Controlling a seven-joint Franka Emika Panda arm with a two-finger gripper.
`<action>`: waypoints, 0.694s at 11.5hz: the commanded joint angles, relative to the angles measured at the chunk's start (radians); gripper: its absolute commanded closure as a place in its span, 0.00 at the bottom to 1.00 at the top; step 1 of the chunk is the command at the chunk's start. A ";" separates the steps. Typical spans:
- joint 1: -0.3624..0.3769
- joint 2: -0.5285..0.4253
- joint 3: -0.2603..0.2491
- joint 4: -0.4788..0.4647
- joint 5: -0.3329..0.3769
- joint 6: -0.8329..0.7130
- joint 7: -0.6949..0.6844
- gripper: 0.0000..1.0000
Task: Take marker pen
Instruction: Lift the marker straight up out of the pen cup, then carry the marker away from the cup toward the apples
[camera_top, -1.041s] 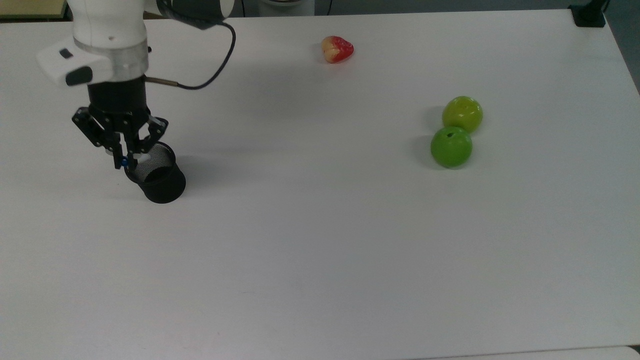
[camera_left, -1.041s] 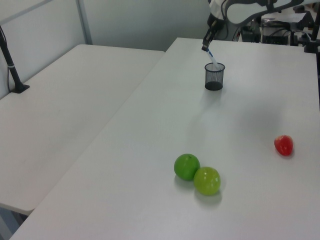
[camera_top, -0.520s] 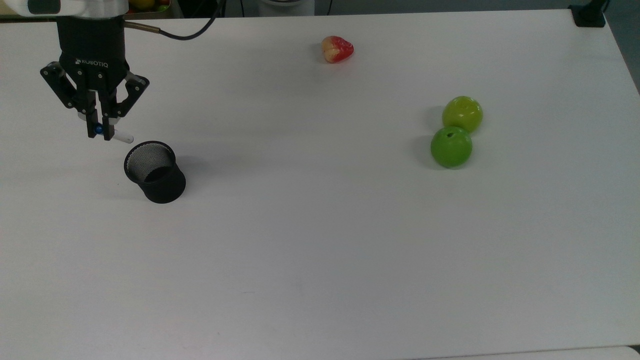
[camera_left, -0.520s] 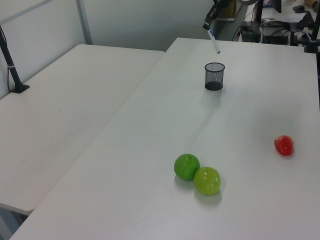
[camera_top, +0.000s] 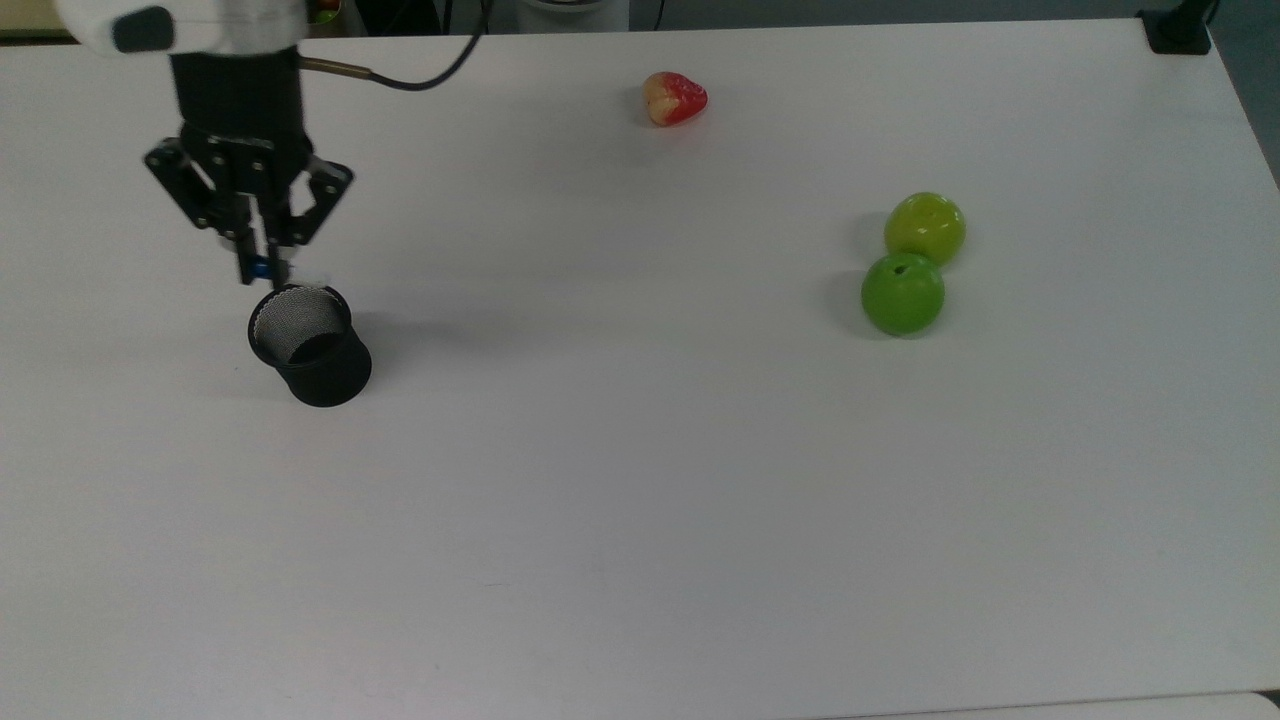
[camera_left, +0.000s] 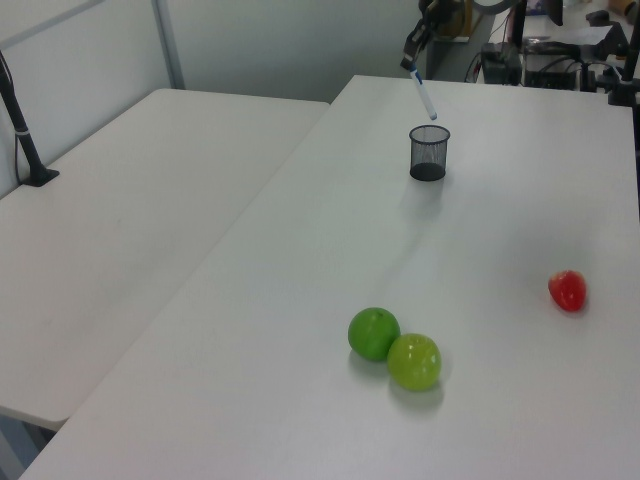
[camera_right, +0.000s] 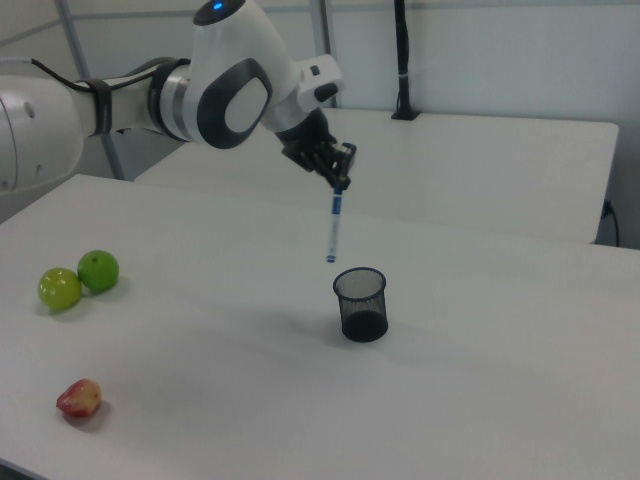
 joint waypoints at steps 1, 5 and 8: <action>0.084 -0.029 -0.006 -0.011 -0.002 -0.138 0.098 0.94; 0.181 -0.029 0.001 -0.009 0.001 -0.345 0.117 0.93; 0.187 -0.029 0.064 -0.009 0.003 -0.445 0.118 0.93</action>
